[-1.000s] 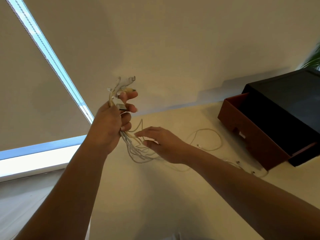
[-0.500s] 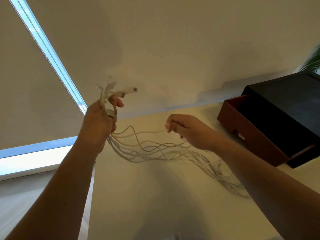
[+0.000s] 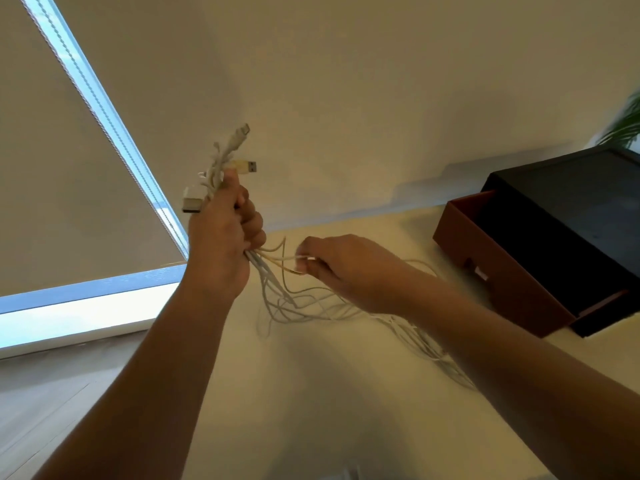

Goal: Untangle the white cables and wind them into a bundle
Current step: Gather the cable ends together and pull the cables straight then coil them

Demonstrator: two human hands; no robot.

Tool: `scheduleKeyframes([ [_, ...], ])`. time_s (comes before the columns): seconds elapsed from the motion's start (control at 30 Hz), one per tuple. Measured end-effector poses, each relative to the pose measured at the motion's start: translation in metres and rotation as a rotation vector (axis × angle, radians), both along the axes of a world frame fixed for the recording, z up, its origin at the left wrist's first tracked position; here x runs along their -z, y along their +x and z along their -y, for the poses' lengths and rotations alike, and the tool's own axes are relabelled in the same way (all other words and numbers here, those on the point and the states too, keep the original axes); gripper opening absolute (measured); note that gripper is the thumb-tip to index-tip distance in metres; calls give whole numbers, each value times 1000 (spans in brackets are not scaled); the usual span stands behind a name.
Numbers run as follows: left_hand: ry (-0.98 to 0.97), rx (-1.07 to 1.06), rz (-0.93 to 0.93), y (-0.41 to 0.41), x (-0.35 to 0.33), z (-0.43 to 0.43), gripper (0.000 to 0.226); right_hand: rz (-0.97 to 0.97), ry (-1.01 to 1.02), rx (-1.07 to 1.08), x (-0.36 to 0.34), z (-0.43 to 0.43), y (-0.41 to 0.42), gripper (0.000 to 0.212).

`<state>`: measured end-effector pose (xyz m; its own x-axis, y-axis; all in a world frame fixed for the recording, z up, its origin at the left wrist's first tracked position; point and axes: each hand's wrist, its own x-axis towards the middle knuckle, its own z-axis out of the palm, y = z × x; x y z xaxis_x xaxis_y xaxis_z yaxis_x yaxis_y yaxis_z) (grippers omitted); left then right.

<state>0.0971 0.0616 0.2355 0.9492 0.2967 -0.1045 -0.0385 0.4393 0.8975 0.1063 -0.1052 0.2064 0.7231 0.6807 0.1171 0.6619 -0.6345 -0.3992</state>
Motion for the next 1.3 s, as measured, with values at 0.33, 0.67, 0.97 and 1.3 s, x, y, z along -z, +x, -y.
scheduleKeyframes([
  [0.33,-48,-55,31,-5,2,-2,47,416,-57,127,36,14,7,40],
  [0.67,-31,-62,4,1,3,0,47,316,-26,142,61,53,14,46],
  [0.97,-38,-40,-25,-3,10,-4,46,265,-58,283,70,88,25,23],
  [1.3,-33,-52,-9,-4,5,-11,47,221,-120,415,80,130,26,27],
])
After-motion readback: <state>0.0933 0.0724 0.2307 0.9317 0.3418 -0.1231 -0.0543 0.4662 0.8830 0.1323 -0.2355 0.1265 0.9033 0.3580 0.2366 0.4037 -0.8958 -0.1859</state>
